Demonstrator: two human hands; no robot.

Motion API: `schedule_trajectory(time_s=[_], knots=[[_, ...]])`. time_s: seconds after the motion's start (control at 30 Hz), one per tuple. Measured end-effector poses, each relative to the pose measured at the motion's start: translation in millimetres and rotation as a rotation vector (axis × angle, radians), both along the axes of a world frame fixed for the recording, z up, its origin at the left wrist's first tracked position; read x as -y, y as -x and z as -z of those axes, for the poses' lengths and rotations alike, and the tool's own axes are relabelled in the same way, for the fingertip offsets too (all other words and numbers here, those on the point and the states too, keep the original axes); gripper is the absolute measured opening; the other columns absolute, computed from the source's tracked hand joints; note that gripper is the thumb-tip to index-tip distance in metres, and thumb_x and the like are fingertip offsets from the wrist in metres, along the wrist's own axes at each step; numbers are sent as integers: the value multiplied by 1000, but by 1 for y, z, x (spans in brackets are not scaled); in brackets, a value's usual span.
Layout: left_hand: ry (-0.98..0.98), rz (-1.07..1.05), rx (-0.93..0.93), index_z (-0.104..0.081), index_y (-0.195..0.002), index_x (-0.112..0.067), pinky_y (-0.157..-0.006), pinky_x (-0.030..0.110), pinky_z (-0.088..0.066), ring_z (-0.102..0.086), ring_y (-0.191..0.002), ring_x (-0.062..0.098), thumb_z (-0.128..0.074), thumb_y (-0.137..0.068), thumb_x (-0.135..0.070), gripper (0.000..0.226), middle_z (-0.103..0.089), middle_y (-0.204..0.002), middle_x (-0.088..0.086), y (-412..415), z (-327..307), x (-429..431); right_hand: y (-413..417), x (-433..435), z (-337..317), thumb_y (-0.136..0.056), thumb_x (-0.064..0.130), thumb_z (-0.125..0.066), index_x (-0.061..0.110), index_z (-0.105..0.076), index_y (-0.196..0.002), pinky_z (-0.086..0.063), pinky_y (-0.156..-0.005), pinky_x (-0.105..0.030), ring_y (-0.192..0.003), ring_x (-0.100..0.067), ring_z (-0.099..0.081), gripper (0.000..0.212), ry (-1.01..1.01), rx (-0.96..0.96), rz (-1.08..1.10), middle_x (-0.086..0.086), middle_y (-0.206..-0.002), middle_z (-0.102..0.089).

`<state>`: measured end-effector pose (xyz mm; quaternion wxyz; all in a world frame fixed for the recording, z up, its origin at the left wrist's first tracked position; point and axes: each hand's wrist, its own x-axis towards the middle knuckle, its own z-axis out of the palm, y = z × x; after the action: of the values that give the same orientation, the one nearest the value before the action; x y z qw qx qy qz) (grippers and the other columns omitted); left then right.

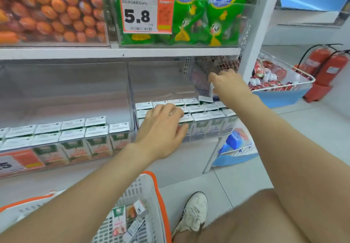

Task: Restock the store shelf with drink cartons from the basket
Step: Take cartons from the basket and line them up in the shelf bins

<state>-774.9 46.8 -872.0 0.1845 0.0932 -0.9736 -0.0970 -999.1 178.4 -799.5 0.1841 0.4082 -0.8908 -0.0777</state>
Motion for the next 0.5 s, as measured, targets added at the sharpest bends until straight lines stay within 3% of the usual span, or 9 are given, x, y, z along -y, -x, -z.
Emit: schedule_trajectory(time_s=[0.27,0.4,0.5], knots=[[113,-77,-1,-56,-127,-28,-97,41,-38,-51,-115,25,-37,-105,-53,38,-58,-128,-5,1,8,-4,12,0,17,-88,-13,-67,2,-56,-126,-35,-68,-43,-99,-43,-57,43,49,22,-30,-22,-104,-60],[-1,-120,19,-61,-112,-22,-93,45,-40,-52,-105,28,-33,-104,-55,44,-57,-114,0,13,-9,-13,14,-4,21,-87,-11,-71,3,-55,-128,-33,-71,-43,-96,-42,-54,46,160,-44,-28,-22,-106,-60],[-116,-36,-6,-62,-118,-17,-98,47,-40,-52,-114,28,-39,-108,-39,34,-56,-125,4,45,-26,-16,10,-8,20,-85,-9,-72,5,-55,-130,-31,-75,-40,-98,-40,-50,50,189,-92,-22,-21,-110,-58]])
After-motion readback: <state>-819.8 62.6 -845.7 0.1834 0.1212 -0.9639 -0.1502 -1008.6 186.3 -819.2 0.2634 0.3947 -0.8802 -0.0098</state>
